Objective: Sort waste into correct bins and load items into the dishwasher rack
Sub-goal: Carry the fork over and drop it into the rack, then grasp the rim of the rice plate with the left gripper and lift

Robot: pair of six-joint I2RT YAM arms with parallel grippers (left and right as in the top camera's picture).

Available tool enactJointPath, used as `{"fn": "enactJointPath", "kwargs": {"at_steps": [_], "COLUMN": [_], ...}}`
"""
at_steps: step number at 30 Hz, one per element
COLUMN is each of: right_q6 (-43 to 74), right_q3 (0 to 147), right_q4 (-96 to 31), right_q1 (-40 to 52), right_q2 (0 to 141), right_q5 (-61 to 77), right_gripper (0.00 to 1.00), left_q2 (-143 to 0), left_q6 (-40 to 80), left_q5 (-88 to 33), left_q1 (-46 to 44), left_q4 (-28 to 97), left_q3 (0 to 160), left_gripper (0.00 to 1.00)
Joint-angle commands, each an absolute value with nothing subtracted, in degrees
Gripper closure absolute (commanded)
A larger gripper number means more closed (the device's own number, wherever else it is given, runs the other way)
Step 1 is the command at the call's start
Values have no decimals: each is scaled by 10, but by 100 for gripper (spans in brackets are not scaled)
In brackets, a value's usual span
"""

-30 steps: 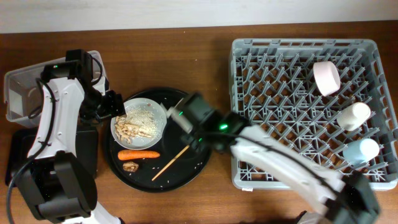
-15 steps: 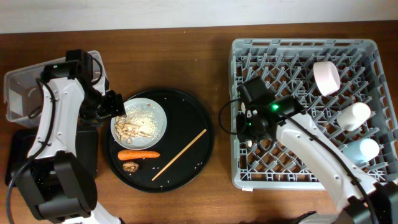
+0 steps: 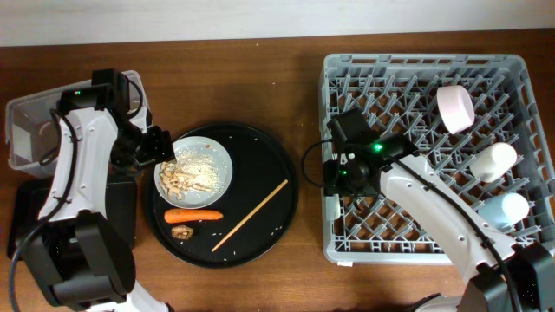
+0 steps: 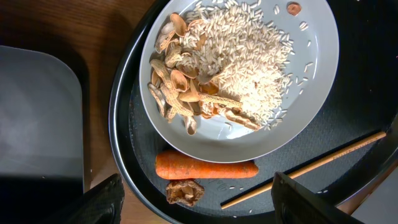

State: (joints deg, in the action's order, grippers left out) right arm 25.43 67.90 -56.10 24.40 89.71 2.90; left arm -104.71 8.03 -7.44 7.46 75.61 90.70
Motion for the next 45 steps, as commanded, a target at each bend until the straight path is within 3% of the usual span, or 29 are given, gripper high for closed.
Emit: {"fn": "enactJointPath", "kwargs": {"at_steps": [1,7,12,19,25,34,43,45], "right_q6": [241,228,227,179,165,165,165,165], "right_q3": [676,759,845,845,845,845,845,845], "right_q4": [-559,-638,-723,-788,-793,-793,-794,-795], "right_q1": [243,230,125,-16,-38,-38,-38,-38], "right_q2": [898,872,837,832,833,834,834,834], "right_q5": [48,-16,-18,-18,-18,-18,-18,-18], "right_gripper": [27,26,24,23,23,23,23,23], "left_q2": [-1053,-1053,-1054,-1102,-1196,-1221,-1221,-1221], "left_q6": [83,83,83,83,83,83,83,83], "left_q5": [-75,-77,-76,-18,-17,-19,-1,-2], "left_q1": [73,46,-57,-175,-197,-198,-198,-198], "left_q4": [755,742,686,653,649,649,625,617], "left_q3": [909,909,908,884,881,881,854,840], "left_gripper": [25,25,25,25,26,45,46,57]}}
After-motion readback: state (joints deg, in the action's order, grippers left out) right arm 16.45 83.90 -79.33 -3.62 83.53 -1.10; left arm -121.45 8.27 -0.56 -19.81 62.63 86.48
